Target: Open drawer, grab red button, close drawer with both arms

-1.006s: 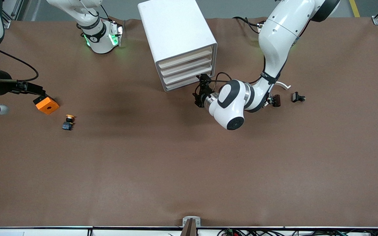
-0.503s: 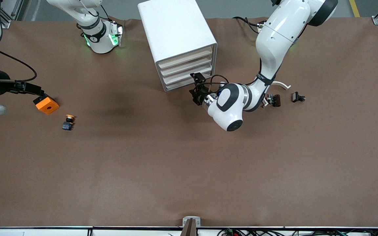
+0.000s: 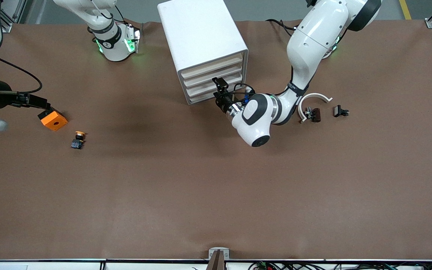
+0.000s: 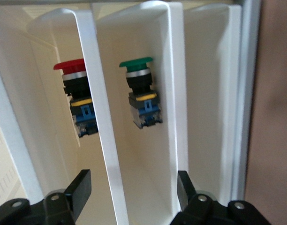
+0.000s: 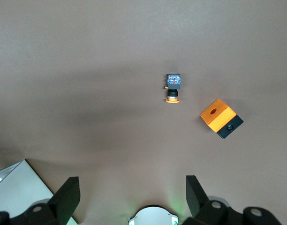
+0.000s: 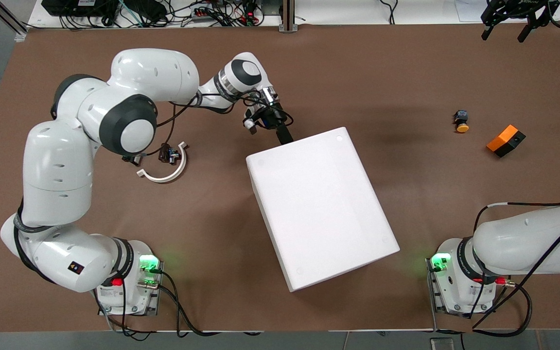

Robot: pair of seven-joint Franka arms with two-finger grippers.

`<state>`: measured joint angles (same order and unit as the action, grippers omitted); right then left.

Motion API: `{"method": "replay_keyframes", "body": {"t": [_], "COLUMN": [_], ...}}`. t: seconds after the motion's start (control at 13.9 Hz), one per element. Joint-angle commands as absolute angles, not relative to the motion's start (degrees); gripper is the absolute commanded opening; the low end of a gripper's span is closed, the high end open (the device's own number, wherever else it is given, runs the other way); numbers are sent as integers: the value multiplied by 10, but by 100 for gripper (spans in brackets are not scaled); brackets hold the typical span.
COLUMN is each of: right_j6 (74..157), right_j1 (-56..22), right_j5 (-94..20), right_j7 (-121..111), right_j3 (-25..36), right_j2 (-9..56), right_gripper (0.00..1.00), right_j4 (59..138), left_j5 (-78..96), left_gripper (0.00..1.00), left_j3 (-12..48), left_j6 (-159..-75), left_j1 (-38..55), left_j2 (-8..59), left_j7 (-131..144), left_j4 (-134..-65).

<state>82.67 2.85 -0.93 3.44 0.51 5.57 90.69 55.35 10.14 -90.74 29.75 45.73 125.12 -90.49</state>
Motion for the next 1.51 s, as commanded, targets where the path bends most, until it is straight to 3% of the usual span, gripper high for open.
{"method": "replay_keyframes", "body": {"t": [0.0,0.36,0.43,0.5,0.72,0.79,1.44], "right_j6": [823,823,823,822,821,821,822], "right_j1": [33,33,33,33,33,33,30], "right_j5": [-9,-12,-12,-12,-12,-12,-6], "right_j7": [37,36,35,35,35,35,41], "right_j3": [2,1,1,2,1,1,1], "right_j2": [58,58,58,58,58,58,58], "right_gripper": [100,100,100,100,100,100,100], "right_j4": [901,903,903,903,904,904,902], "left_j5": [569,570,570,571,573,573,564], "left_gripper": [68,63,39,26,17,0,0], "left_j3": [99,98,98,98,98,98,91], "left_j6": [-883,-880,-880,-880,-881,-881,-880], "left_j1": [301,315,319,317,319,318,262], "left_j2": [468,469,472,475,480,481,482], "left_j7": [1262,1292,1303,1313,1317,1317,1317], "left_j4": [-896,-897,-896,-896,-892,-891,-876]}}
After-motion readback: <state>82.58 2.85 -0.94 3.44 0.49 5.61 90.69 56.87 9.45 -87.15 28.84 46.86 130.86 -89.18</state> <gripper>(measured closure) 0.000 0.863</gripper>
